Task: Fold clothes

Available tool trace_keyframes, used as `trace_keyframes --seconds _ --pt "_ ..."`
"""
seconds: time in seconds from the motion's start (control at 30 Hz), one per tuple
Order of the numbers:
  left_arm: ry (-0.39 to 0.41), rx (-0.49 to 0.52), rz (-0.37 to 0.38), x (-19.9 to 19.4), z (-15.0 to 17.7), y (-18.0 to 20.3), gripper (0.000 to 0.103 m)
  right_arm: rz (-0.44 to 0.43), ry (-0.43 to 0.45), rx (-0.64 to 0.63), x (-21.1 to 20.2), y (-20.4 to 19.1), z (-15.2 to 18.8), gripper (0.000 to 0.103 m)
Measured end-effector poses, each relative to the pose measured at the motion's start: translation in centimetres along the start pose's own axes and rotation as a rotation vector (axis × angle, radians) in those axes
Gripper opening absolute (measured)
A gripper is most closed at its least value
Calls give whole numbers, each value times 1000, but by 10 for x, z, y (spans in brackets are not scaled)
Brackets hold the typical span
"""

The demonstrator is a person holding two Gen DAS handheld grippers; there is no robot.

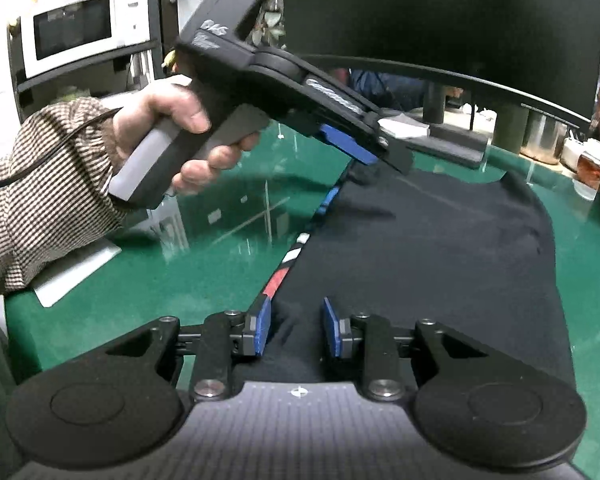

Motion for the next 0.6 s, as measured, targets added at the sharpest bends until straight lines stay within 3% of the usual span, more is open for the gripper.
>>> trace_keyframes --seconds 0.6 --pt "9 18 -23 4 4 -3 51 -20 6 -4 2 -7 -1 31"
Point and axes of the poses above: each gripper's, at about its wrist camera, not at the fingertips, and x roughly the way its jaws point, y to its right, z to its underside, the point moved 5 cm from there along x, roughly the way its jaws point, and after that the axes turned 10 degrees about y, right-handed, at the moved point
